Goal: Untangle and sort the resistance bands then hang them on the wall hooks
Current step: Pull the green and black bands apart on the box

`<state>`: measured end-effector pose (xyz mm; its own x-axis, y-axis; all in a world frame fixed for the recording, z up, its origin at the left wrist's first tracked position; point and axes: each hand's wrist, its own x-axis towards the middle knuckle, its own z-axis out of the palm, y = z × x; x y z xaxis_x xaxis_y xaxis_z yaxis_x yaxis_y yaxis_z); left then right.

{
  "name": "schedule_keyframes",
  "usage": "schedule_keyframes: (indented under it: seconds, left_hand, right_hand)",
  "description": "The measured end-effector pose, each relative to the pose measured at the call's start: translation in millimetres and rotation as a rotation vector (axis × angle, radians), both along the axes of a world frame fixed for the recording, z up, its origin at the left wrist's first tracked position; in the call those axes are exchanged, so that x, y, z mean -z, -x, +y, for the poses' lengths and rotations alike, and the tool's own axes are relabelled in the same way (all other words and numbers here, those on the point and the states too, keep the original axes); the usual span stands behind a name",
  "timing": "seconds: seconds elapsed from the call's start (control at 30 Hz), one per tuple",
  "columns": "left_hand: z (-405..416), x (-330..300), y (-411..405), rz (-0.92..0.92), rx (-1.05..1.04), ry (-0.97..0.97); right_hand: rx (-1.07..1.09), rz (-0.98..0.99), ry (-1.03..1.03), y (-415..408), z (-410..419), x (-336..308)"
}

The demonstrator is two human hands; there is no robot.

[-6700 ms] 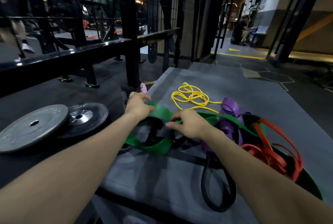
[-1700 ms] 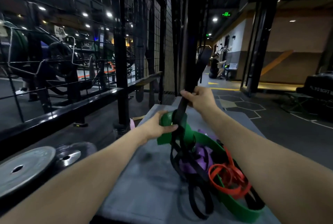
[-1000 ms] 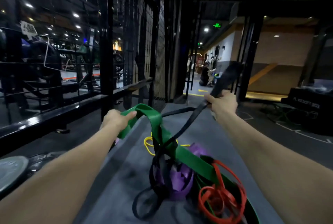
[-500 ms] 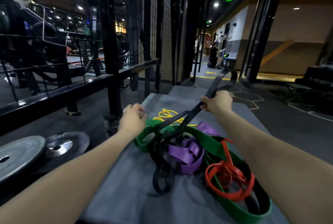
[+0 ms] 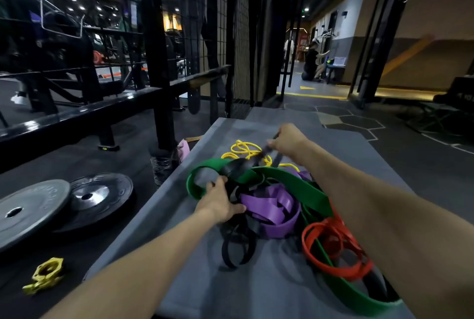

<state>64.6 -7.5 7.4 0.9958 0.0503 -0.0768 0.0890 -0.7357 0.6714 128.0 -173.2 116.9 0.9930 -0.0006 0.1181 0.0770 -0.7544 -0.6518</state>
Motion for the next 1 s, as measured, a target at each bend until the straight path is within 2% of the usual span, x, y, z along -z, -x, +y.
schedule_keyframes:
  seconds: [0.03, 0.1, 0.2, 0.3, 0.4, 0.5, 0.6, 0.77, 0.87, 1.0]
  left_hand:
    - [1, 2, 1, 0.043, 0.011, 0.069]
    - [-1, 7, 4, 0.124, 0.018, 0.207]
    - [-7, 11, 11, 0.162, 0.014, 0.330]
    - [-7, 11, 14, 0.082, -0.009, 0.439]
    - [3, -6, 16, -0.053, -0.063, 0.276]
    - [25, -32, 18, -0.197, -0.090, 0.093]
    - [52, -45, 15, -0.238, -0.117, -0.055]
    - [68, -29, 7, -0.205, -0.232, -0.094]
    - [56, -19, 13, -0.128, -0.203, -0.217]
    - [47, -14, 18, -0.112, -0.152, -0.362]
  right_hand:
    - [-0.023, -0.066, 0.072, 4, -1, 8]
    - [-0.088, -0.143, 0.077, 24, -2, 25]
    - [-0.236, 0.008, 0.207, 62, -2, 54]
    - [-0.336, 0.137, 0.573, 86, -1, 86]
    - [-0.271, 0.014, 0.798, 95, -6, 97]
    - [-0.228, -0.017, 0.808, 94, -21, 93]
    - [-0.205, -0.009, 0.825, 92, -44, 85]
    - [-0.121, -0.020, 0.826, 103, -69, 78]
    - [-0.137, -0.066, 0.779, 106, -57, 86]
    - [-0.182, -0.083, 0.734, 110, -52, 88]
